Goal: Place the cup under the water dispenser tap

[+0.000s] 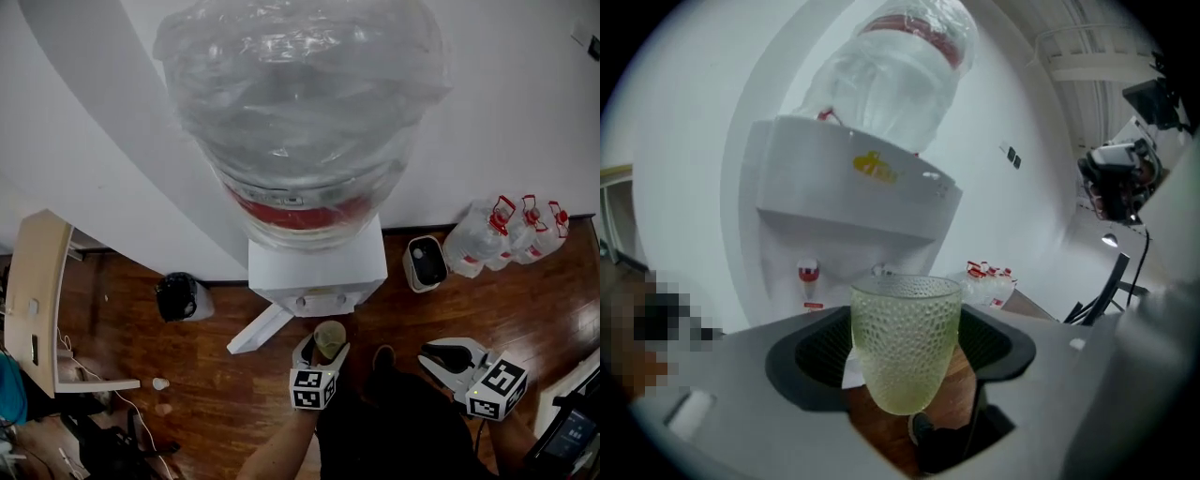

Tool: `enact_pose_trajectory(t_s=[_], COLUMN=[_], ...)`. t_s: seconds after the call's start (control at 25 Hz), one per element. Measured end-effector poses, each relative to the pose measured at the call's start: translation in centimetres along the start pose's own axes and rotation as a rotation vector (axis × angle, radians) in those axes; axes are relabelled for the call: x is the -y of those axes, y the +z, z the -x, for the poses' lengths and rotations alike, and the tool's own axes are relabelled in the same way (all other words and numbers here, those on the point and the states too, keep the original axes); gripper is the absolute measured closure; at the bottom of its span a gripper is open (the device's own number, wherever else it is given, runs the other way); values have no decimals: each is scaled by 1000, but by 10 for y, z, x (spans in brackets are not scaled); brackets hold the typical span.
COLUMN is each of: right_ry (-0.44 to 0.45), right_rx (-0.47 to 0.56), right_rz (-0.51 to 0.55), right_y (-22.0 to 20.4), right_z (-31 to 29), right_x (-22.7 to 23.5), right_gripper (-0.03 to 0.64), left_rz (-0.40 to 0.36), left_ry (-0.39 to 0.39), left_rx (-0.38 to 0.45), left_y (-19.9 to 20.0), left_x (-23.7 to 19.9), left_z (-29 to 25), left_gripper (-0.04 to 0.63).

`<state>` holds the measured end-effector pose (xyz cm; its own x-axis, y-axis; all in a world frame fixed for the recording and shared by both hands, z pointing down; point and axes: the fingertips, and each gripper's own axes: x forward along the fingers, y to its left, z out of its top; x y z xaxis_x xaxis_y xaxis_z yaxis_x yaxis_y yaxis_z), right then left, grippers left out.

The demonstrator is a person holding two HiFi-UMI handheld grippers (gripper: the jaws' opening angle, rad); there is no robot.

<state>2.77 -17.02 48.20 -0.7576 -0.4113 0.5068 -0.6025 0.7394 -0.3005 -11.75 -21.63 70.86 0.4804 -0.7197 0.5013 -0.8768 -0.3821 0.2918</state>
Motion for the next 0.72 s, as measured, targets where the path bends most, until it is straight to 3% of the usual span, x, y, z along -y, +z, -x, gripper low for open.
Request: enact_pose_trajectory(t_s=[0.2, 0.32, 0.44, 0.72], right_ry=[25, 40, 49, 87], right_rx=[-53, -65, -89, -160], right_rz=[28, 46, 69, 83], right_y=[-22, -33, -47, -92], right_z=[-18, -31, -43, -77], right_x=[22, 32, 43, 62], right_gripper=[551, 548, 541, 532], left_rz=[35, 31, 27, -110], left_ry=[53, 79, 115, 222], left_rx=[-55, -47, 36, 226], left_y=[-33, -53, -62, -62], left_x=[-35, -57, -74, -98], left_z=[-41, -63, -83, -116], left_gripper=[239, 239, 241, 241])
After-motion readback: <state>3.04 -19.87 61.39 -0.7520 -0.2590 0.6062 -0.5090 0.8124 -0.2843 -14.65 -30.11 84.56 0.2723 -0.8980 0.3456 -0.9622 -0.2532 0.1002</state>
